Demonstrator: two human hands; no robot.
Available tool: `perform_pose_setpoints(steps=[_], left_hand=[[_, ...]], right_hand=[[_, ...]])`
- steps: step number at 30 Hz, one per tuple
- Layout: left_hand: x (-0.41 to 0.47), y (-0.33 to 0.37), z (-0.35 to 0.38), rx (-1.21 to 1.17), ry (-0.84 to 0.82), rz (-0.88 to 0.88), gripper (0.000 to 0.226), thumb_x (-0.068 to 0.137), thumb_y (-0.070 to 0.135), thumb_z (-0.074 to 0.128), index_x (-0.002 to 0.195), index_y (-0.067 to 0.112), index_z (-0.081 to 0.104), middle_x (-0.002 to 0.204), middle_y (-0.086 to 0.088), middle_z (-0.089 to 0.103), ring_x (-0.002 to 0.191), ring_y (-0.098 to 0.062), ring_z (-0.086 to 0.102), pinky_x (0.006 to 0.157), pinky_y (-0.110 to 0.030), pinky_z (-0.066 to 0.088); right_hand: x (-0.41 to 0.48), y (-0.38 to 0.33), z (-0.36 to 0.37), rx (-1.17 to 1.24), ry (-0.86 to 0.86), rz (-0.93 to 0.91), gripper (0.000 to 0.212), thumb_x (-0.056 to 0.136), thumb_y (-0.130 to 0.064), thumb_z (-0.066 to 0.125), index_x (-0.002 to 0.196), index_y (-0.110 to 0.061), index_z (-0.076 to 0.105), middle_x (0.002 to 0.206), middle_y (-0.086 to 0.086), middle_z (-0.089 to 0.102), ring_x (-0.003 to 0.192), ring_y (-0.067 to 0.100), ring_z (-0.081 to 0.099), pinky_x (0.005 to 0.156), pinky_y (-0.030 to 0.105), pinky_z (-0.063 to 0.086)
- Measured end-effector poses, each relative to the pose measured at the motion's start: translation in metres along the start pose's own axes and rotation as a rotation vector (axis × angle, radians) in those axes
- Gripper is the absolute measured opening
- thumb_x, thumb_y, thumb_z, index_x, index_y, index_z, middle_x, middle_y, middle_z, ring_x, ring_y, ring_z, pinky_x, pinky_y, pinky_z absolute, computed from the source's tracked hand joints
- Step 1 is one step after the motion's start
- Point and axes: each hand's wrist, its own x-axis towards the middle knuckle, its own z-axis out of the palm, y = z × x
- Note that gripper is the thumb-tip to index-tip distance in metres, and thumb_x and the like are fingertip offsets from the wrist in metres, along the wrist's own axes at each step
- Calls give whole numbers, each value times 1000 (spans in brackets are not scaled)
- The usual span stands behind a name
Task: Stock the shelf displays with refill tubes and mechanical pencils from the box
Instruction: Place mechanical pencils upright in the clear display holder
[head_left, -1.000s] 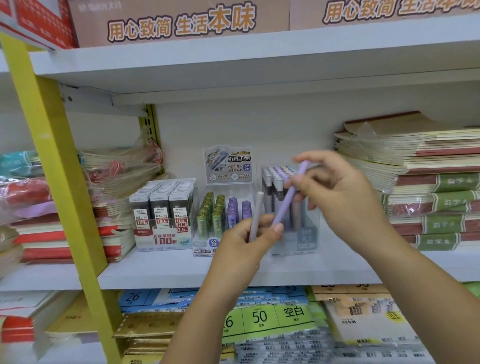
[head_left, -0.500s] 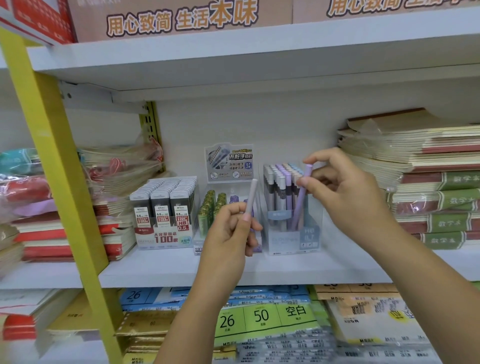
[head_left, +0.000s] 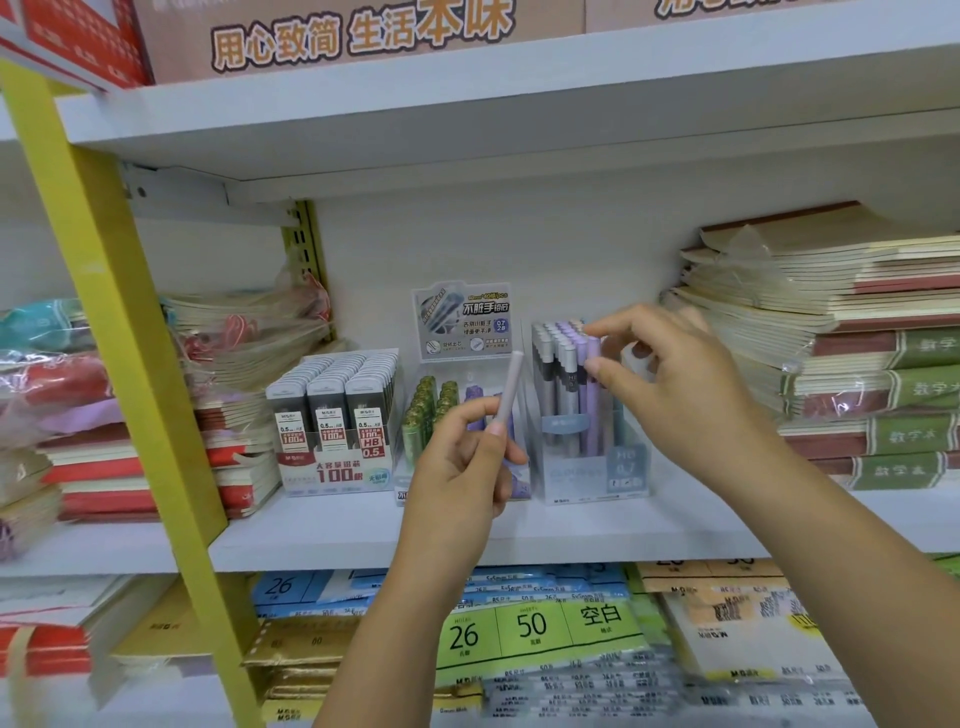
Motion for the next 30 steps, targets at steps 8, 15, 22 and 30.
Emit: perform_pose_setpoints(steps=[8,15,22,30], left_hand=[[-1,0,-1,-6,-12,-33,23,104,21,50,103,35,69,76,3,66,52,-5,49,47,-15,39],[0,0,-2,21,-20,-45,21,104,14,48,111,20,66,73,6,66,53,-3,51,48,-13,41],[-2,4,0,-19,-48,-28,22,100,13,56,112,25,70,81,3,70,62,-6,60,55,-14,46],[-6,6,6,9,-132,-33,25,91,11,69,111,25,74,80,4,71,66,-9,64,58,-18,50]], right_hand=[[0,0,6,66,108,-24,20,82,-14,72,98,-26,68,82,-12,58,76,4,51,67,6,35],[-2,6,17,-209,144,-73,25,85,-29,63,109,-25,69,94,-9,39,94,8,30,78,19,29],[-5,-6,7,-204,166,-60,29,92,-29,60,120,-25,64,114,-1,54,107,13,41,91,29,39],[-7,-29,1,649,-151,254,19,90,-6,62,105,-18,65,84,8,74,62,13,65,52,19,48]])
